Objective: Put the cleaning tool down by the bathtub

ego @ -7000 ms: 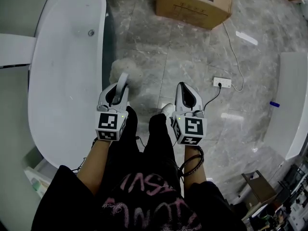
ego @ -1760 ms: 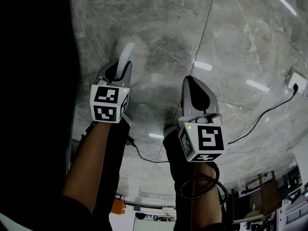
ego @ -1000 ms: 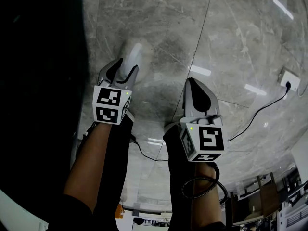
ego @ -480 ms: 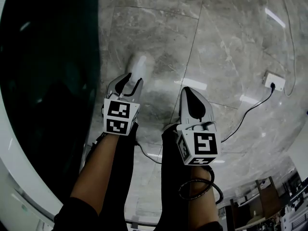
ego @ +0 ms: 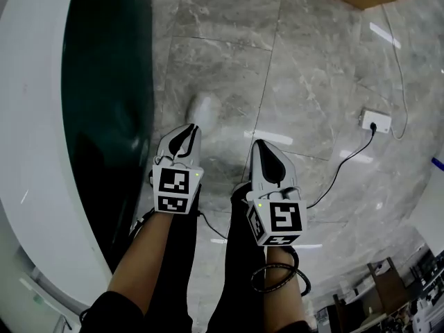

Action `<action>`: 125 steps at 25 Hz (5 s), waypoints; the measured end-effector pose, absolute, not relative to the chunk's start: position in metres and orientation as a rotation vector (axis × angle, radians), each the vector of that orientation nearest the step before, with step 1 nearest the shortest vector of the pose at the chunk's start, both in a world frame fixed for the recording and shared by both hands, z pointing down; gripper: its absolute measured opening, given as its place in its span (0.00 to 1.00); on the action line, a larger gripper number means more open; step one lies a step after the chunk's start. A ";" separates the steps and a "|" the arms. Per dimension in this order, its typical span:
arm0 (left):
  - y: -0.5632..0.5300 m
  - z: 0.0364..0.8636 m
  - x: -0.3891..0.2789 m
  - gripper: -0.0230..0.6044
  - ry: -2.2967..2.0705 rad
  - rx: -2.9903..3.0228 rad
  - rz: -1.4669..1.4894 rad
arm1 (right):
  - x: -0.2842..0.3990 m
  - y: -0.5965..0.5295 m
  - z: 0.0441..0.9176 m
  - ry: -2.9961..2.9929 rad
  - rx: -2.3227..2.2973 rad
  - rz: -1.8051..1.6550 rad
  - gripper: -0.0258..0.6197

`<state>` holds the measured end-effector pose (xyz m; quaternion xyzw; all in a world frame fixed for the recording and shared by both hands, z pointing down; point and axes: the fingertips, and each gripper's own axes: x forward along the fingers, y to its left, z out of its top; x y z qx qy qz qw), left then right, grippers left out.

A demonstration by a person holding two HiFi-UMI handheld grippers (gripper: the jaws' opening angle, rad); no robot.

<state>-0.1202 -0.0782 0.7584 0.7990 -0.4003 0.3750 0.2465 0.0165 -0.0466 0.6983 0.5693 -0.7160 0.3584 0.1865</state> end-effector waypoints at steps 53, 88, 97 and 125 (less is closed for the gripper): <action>-0.139 0.318 -0.074 0.04 -1.338 2.463 0.774 | 0.062 -0.125 0.284 -2.328 1.743 0.677 0.08; -0.107 0.142 -0.063 0.04 -1.490 2.638 0.396 | 0.091 -0.081 0.136 -2.491 1.787 0.416 0.07; -0.095 0.124 -0.067 0.04 -1.512 2.693 0.409 | 0.097 -0.068 0.122 -2.502 1.774 0.338 0.06; -0.107 0.088 -0.034 0.04 -1.530 2.790 0.313 | 0.132 -0.070 0.095 -2.480 1.861 0.214 0.06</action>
